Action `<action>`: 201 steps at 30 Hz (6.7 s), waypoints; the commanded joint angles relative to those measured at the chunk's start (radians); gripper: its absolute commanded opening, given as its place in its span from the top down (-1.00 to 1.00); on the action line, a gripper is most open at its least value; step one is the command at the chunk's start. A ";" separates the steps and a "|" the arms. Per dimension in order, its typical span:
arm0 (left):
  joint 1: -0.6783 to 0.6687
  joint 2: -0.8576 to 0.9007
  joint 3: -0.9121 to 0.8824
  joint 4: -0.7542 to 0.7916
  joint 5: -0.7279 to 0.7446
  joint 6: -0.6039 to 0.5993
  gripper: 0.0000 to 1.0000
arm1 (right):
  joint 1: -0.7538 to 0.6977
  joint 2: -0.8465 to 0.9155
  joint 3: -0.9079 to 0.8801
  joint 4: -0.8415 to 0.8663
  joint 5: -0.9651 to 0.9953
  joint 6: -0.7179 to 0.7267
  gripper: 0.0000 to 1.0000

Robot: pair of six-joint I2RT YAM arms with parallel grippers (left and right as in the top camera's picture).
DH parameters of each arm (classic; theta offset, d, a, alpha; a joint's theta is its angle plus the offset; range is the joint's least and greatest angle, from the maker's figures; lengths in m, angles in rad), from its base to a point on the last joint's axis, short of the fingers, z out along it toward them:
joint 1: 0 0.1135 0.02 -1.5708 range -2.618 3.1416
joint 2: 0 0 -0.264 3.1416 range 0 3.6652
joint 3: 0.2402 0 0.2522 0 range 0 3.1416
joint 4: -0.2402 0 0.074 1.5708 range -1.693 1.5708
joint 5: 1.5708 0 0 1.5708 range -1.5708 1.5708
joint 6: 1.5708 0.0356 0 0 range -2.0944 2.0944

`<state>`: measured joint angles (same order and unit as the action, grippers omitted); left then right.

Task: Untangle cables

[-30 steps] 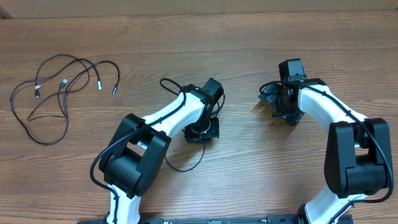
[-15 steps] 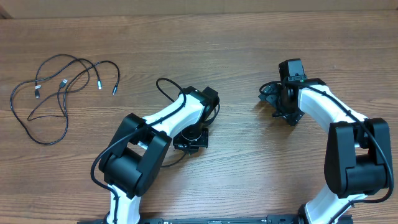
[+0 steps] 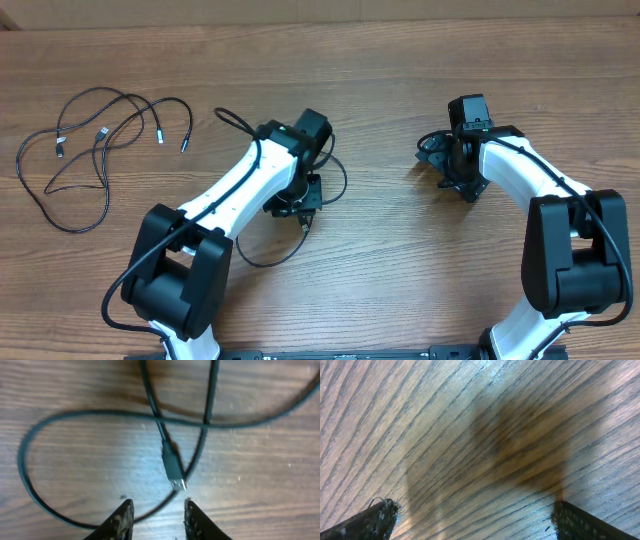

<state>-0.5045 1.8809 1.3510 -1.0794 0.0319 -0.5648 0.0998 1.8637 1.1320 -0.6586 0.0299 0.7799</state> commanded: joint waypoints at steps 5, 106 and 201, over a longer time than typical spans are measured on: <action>-0.001 0.012 0.006 0.067 -0.017 -0.042 0.08 | -0.001 0.027 -0.020 -0.002 -0.001 -0.003 -1.00; 0.000 0.013 -0.217 0.494 -0.155 -0.124 0.04 | -0.001 0.027 -0.020 -0.002 -0.002 -0.003 -1.00; 0.009 0.031 -0.217 0.544 -0.196 -0.124 -0.53 | -0.001 0.027 -0.020 -0.002 -0.002 -0.003 -0.99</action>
<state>-0.5030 1.9007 1.1431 -0.5407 -0.1608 -0.6815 0.0998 1.8637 1.1320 -0.6586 0.0296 0.7803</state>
